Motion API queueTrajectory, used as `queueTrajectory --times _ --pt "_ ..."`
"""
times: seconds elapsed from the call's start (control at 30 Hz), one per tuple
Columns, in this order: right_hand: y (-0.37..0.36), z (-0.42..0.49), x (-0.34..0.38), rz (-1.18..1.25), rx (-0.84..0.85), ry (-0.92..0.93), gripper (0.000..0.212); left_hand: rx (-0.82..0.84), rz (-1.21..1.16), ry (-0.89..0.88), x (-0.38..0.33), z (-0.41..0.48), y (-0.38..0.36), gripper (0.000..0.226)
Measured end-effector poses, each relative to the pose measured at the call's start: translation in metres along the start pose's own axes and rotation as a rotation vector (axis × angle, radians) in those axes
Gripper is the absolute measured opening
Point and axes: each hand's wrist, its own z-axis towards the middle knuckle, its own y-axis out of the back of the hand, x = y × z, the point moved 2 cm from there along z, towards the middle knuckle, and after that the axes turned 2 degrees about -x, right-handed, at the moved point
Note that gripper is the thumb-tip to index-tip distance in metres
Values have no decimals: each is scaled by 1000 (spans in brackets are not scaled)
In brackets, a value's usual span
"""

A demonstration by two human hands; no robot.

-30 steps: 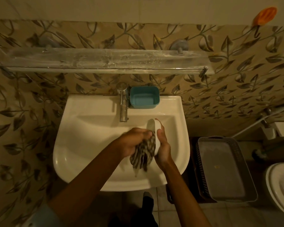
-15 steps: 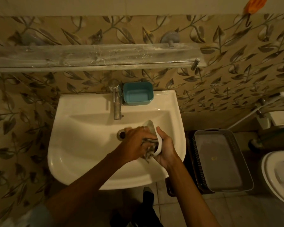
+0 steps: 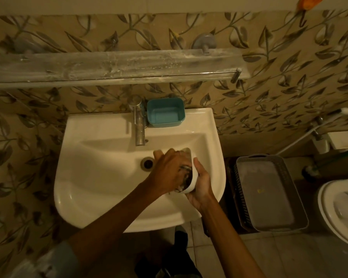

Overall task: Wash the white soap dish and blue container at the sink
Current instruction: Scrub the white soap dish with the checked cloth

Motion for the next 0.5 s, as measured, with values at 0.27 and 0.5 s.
queueTrajectory --times 0.27,0.5 --pt "-6 2 13 -190 31 48 48 -122 150 104 25 -6 -7 25" --pt "-5 17 58 -275 -77 162 43 25 -405 299 -13 -49 -9 21"
